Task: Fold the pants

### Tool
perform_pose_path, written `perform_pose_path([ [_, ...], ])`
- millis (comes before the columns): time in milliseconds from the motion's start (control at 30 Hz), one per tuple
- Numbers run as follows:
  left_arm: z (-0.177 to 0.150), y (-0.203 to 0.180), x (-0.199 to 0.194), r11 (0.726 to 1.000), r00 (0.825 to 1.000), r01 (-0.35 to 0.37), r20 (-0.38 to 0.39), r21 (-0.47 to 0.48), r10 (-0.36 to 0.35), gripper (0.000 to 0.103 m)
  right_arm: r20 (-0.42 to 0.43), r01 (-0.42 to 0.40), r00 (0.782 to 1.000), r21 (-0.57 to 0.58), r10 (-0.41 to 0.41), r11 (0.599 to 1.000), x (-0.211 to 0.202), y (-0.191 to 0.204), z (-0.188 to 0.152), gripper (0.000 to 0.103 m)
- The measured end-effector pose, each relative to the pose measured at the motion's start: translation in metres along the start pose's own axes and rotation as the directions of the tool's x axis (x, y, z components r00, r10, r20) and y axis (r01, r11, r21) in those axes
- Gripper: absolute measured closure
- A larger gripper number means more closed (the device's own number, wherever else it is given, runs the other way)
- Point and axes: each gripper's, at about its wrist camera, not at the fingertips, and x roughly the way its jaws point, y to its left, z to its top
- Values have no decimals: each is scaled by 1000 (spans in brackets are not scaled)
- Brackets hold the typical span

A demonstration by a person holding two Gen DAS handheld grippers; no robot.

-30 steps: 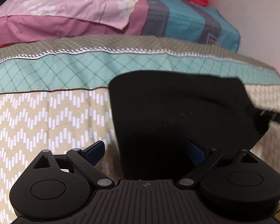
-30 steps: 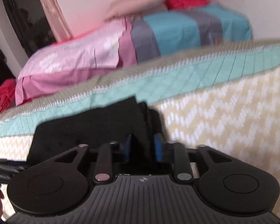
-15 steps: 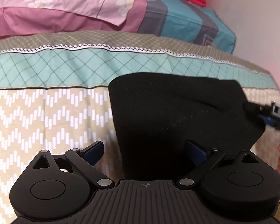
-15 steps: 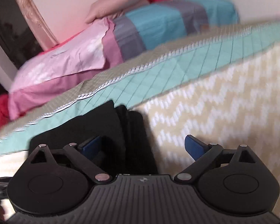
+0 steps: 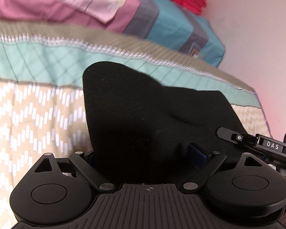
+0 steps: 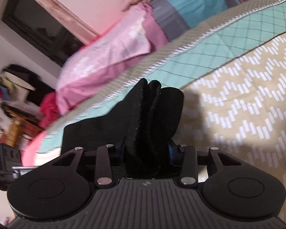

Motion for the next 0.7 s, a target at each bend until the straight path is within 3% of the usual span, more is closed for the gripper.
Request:
perform_pose_path([
  [233, -23, -50, -68, 998, 999, -6, 50, 64, 3, 0, 4, -90, 996, 0, 90, 996, -65, 24, -21, 60],
  [367, -55, -63, -103, 996, 998, 26, 46, 87, -30, 0, 14, -110, 994, 51, 110, 993, -107, 26, -54, 59],
  [500, -92, -59, -102, 998, 999, 42, -12, 56, -41, 0, -11, -72, 997, 141, 74, 987, -127, 6, -102, 57],
  [567, -113, -54, -85, 998, 997, -11, -81, 56, 16, 0, -51, 41, 998, 147, -34, 988, -118, -12, -125, 48],
  [600, -121, -51, -72, 997, 991, -57, -118, 60, 63, 0, -82, 160, 985, 150, -149, 976, -112, -22, -136, 40],
  [633, -128, -48, -58, 991, 980, -114, -158, 71, 124, 0, -84, 194, 980, 169, -182, 966, -110, -29, -144, 32],
  [667, -134, -46, -45, 976, 958, -195, -197, 94, 210, 0, -39, 150, 989, 199, -145, 969, -117, -31, -148, 30],
  [700, -138, -45, -40, 970, 949, -223, -205, 94, 238, 0, -30, 168, 986, 217, -165, 962, -121, -28, -148, 25],
])
